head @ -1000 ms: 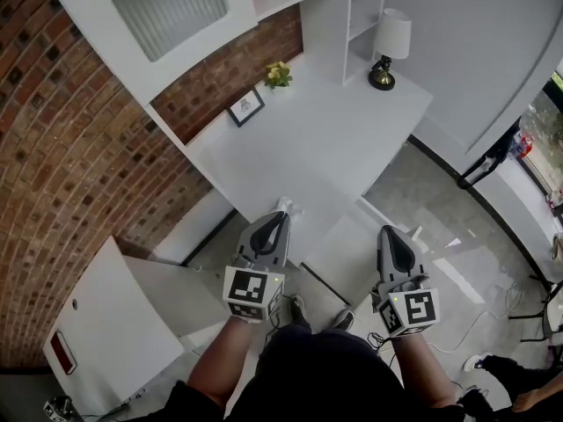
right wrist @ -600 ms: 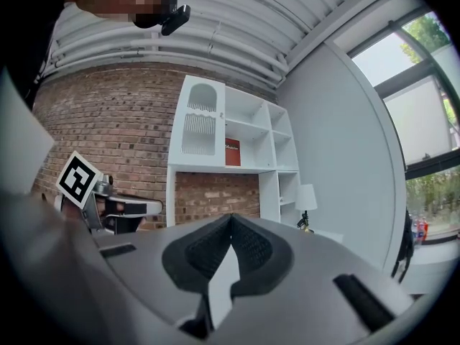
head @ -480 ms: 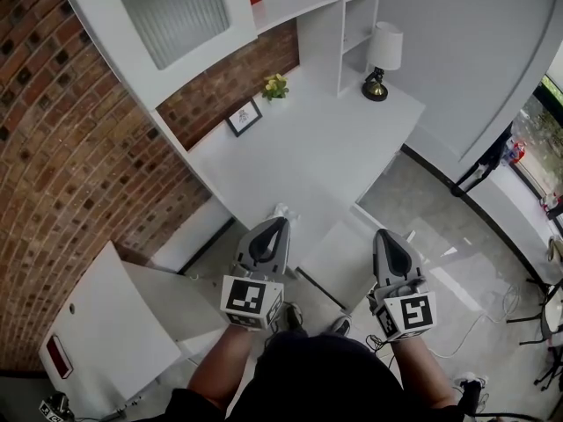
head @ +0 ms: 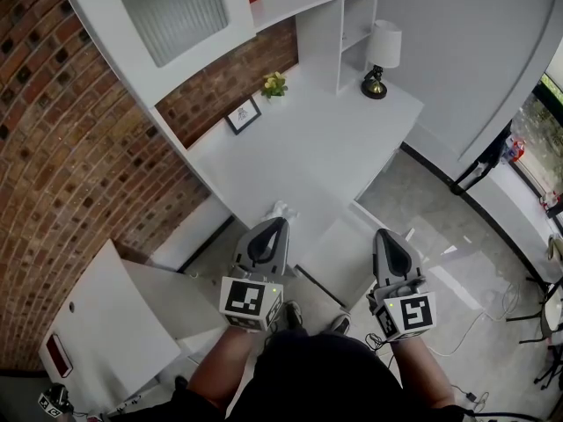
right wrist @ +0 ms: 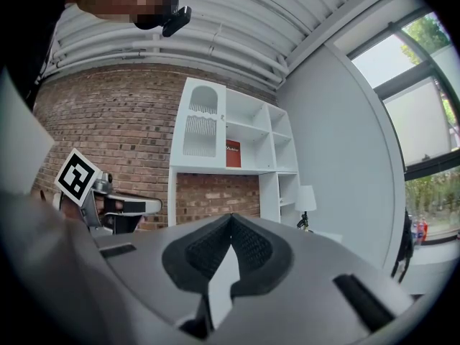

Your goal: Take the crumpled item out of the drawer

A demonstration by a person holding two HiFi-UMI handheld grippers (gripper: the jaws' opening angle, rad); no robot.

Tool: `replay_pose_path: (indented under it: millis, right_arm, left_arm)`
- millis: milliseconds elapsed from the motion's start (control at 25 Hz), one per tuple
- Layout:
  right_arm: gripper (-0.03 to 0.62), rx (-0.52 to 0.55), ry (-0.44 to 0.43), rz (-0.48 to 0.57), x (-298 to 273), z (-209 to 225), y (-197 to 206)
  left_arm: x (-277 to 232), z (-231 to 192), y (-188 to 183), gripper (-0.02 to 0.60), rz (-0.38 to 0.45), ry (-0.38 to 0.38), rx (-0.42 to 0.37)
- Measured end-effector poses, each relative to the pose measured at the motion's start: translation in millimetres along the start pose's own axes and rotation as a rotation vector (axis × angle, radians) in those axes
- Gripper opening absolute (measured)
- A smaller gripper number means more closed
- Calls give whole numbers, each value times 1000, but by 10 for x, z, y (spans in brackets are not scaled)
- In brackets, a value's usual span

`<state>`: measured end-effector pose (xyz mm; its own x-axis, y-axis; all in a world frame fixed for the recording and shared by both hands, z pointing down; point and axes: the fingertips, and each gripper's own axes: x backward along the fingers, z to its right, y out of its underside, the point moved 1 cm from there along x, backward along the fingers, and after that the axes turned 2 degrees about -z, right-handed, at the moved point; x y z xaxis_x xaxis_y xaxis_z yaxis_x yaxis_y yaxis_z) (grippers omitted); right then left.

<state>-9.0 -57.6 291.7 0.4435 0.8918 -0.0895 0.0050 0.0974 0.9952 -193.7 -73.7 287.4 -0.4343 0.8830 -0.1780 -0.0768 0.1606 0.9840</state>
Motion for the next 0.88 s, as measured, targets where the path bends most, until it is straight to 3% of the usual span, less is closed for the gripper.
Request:
replay_pose_path:
  millis: [240, 440, 880]
  right_arm:
    - [0, -49, -3, 24, -27, -39, -76]
    - [0, 11, -12, 7, -27, -35, 12]
    - [0, -5, 7, -13, -53, -41, 73]
  left_arm:
    - [8, -15, -11, 18, -3, -6, -1]
    - [-3, -46, -6, 18, -4, -6, 6]
    - [-44, -100, 73, 18, -20, 3, 9]
